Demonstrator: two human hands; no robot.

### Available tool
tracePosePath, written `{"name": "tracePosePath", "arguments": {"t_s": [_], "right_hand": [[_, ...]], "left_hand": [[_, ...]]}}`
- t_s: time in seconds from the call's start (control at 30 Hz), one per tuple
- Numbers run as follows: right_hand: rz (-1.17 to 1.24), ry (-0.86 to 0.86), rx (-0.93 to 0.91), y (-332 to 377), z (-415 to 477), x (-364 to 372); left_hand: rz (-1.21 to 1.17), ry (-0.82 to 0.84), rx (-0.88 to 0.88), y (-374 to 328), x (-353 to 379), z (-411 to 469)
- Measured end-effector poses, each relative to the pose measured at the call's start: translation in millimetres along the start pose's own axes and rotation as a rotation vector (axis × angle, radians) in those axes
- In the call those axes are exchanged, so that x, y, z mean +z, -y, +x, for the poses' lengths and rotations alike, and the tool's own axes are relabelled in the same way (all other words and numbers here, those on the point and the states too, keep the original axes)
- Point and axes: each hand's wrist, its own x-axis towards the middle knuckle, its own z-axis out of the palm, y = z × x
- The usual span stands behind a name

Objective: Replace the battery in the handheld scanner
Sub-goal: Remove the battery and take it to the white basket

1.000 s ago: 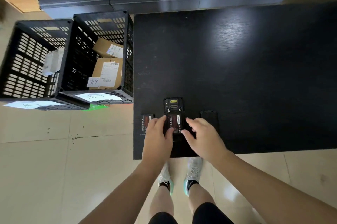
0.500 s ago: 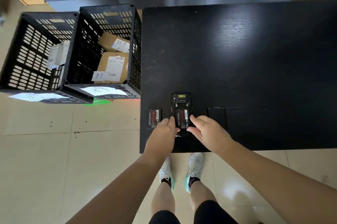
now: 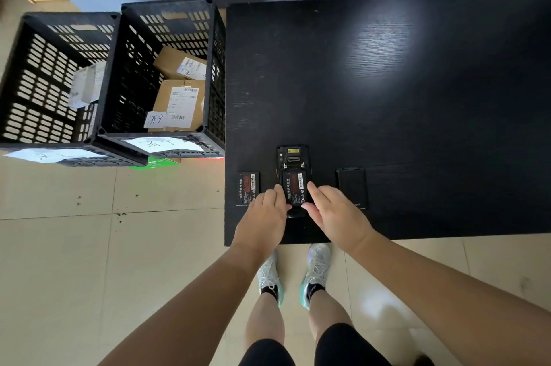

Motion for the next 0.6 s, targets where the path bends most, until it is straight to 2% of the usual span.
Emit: {"name": "tracePosePath", "arguments": {"t_s": [0.07,0.23,0.33,0.6], "right_hand": [[0.112,0.0,0.083,4,-2,0],[0.508,-0.014,0.63,31,-3,-11],[0.679,0.045,0.846,44,-1,-15],[0.824,0.011,1.008,56,1,-15]], "left_hand": [[-0.134,-0.003,-0.086,-6,0,-1],[-0.568,-0.098,-0.448,-34,-12,-8],[-0.762,-0.096,-0.637,-50,-19,-10],[-0.856,-0.071,-0.737,-60,-19,-6]]}}
